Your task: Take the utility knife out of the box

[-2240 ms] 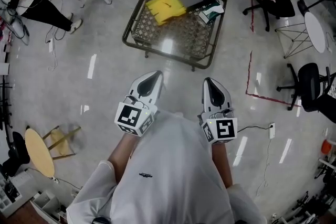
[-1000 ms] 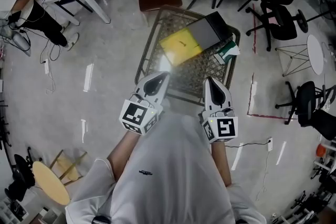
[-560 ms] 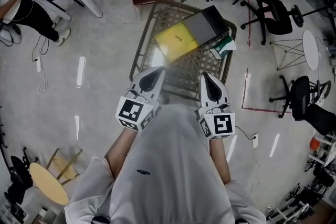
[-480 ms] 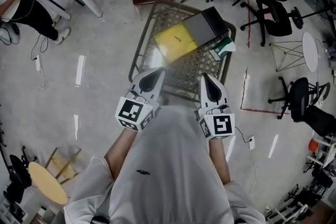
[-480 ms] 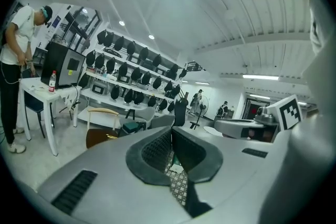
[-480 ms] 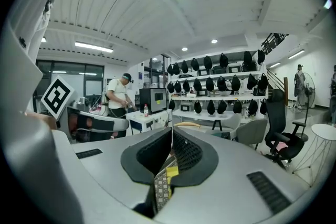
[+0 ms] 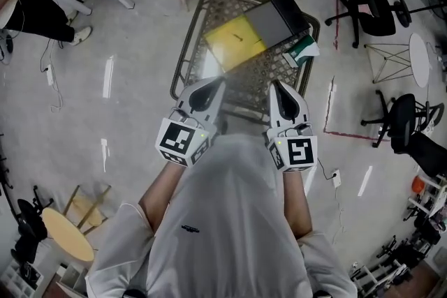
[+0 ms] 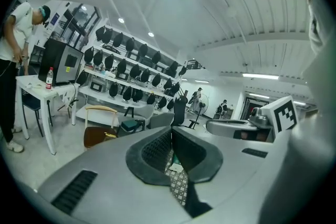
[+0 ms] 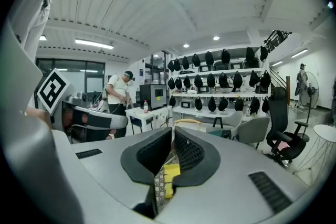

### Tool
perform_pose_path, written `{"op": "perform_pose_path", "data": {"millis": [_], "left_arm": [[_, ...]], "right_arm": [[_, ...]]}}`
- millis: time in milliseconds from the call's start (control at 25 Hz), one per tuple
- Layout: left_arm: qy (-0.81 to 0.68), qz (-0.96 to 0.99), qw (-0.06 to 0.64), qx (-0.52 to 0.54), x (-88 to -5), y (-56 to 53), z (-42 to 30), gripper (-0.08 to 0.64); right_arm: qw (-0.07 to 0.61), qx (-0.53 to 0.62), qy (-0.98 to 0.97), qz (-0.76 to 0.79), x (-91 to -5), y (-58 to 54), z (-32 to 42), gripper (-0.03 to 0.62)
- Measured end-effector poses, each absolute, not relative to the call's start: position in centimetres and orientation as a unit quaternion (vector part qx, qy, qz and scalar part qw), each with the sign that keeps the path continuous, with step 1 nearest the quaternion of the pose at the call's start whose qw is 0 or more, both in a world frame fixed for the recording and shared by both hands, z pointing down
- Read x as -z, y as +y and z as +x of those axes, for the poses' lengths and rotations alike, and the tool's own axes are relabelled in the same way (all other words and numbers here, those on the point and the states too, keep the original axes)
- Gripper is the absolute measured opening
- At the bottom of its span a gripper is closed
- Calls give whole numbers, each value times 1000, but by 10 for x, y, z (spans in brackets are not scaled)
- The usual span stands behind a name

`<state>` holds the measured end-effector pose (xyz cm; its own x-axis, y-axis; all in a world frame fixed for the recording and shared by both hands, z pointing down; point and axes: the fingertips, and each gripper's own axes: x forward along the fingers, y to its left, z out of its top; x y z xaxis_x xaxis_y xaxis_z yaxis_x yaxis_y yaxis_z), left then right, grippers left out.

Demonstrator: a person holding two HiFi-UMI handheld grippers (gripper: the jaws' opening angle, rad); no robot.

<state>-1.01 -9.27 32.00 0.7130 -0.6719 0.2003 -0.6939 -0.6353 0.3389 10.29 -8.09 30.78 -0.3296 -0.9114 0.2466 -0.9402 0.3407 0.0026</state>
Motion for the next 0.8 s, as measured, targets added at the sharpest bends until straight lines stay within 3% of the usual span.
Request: {"op": "perform_pose_path", "data": {"millis": [480, 800], "left_arm": [[-409, 882, 232, -40, -366, -131, -20, 5], [-423, 869, 250, -60, -405, -165, -16, 5]], "right_arm": [[165, -89, -831, 523, -377, -143, 94, 8], [207, -114, -838, 493, -434, -185, 95, 101]]}}
